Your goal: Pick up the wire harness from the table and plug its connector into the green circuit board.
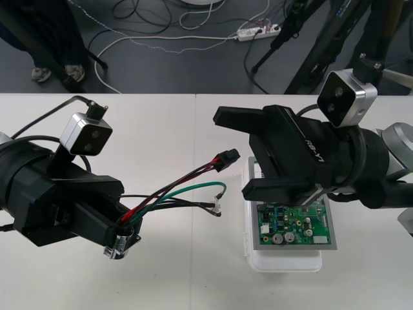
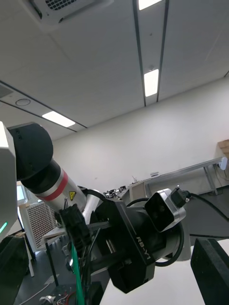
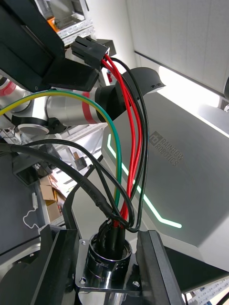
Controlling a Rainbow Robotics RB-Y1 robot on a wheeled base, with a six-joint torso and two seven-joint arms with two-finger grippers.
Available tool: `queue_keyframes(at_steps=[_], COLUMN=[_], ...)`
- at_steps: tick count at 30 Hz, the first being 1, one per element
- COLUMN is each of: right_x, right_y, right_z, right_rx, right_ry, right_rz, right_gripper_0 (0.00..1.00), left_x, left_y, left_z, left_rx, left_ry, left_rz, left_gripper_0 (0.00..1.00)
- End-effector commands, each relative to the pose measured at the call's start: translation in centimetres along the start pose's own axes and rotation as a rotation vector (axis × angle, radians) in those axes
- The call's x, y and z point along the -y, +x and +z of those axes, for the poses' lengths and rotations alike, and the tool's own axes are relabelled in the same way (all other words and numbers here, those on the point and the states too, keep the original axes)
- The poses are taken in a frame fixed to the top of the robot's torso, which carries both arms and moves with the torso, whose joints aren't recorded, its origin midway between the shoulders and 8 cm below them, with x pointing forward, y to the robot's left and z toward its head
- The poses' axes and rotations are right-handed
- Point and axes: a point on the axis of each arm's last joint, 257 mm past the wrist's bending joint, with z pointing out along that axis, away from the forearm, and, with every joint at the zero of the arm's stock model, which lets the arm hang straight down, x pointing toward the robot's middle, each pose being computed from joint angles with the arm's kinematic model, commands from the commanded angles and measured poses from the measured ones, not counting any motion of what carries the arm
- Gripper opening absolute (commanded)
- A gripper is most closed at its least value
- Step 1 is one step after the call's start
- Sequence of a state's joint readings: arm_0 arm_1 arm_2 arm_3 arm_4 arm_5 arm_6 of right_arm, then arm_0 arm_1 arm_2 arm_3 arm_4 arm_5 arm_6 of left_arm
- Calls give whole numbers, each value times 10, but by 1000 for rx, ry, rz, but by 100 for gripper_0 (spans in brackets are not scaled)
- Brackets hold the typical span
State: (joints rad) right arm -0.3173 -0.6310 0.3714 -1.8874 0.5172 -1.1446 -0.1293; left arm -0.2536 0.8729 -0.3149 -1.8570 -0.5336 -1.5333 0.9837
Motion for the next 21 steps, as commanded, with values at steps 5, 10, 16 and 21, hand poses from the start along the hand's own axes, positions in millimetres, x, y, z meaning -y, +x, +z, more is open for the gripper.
queue_keyframes(at_steps=[5, 10, 16, 21], right_x=[-18, -28, -43, -51], right_y=[-19, -19, -17, -19], right_z=[28, 26, 25, 26], right_rx=[34, 32, 22, 22], right_ry=[-81, -118, -176, -204], right_rz=[32, 54, 81, 93], right_gripper_0=[100, 100, 100, 100], left_x=[16, 17, 17, 17], left_y=[6, 6, 5, 6], left_z=[5, 6, 6, 6], left_rx=[-22, -23, -21, -23], left_ry=[56, 58, 57, 58], left_rz=[25, 25, 26, 24], left_gripper_0=[0, 0, 0, 0])
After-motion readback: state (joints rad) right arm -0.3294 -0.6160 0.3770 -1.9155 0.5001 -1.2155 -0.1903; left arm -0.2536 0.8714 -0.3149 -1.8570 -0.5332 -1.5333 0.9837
